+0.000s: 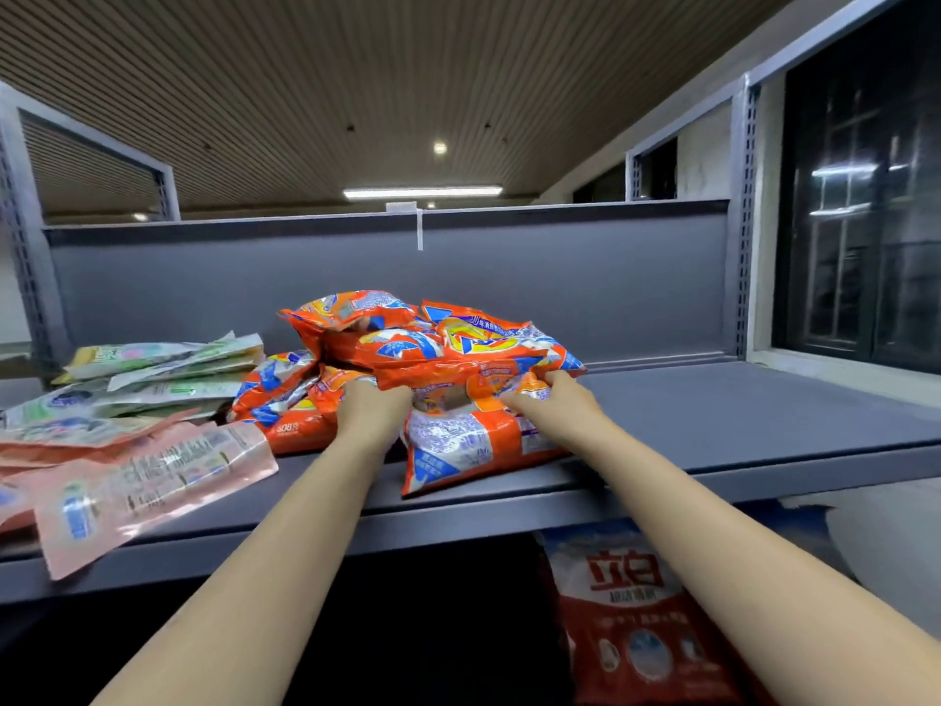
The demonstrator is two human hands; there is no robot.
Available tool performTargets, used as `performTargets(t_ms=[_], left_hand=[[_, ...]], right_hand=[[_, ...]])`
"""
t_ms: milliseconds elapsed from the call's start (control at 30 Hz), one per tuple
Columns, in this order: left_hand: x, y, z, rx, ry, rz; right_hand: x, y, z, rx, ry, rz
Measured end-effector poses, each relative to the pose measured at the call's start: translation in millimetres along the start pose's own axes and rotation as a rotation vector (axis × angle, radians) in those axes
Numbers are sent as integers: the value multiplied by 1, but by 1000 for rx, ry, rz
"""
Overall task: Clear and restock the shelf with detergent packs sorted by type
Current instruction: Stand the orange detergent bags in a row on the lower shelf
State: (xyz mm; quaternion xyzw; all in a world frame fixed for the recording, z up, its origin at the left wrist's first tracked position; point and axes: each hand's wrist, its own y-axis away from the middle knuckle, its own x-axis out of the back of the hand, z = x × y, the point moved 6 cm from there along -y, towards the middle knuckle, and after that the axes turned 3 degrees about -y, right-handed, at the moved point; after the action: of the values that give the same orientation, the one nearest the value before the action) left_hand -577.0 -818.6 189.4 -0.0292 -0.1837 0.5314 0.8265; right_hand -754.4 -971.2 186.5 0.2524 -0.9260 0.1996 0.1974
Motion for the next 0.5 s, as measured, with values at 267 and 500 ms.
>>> performTargets(t_ms=[267, 500], left_hand=[[3, -4, -1, 4, 59, 22], [21, 10, 28, -176, -3, 256]], right_hand=[[-22, 18, -30, 214, 329, 201], [-5, -3, -3, -22, 46, 96]])
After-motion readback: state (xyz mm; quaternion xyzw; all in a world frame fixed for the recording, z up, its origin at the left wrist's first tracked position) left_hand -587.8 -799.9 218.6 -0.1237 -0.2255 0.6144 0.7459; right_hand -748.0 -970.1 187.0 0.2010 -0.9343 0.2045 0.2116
